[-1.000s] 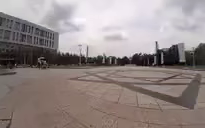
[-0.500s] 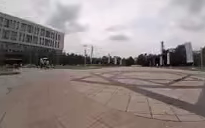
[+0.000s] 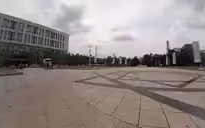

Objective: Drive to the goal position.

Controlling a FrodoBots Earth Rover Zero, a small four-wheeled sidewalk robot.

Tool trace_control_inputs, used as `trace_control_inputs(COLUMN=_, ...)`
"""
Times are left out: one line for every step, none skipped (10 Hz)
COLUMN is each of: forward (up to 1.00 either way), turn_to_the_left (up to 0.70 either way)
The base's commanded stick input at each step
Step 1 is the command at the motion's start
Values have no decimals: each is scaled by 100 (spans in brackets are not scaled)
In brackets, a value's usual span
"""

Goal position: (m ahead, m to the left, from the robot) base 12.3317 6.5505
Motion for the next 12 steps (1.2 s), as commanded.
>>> trace_control_inputs(forward=60, turn_to_the_left=0)
trace_control_inputs(forward=60, turn_to_the_left=0)
trace_control_inputs(forward=60, turn_to_the_left=0)
trace_control_inputs(forward=60, turn_to_the_left=0)
trace_control_inputs(forward=60, turn_to_the_left=0)
trace_control_inputs(forward=60, turn_to_the_left=0)
trace_control_inputs(forward=60, turn_to_the_left=0)
trace_control_inputs(forward=60, turn_to_the_left=0)
trace_control_inputs(forward=60, turn_to_the_left=0)
trace_control_inputs(forward=60, turn_to_the_left=1)
trace_control_inputs(forward=60, turn_to_the_left=4)
trace_control_inputs(forward=60, turn_to_the_left=10)
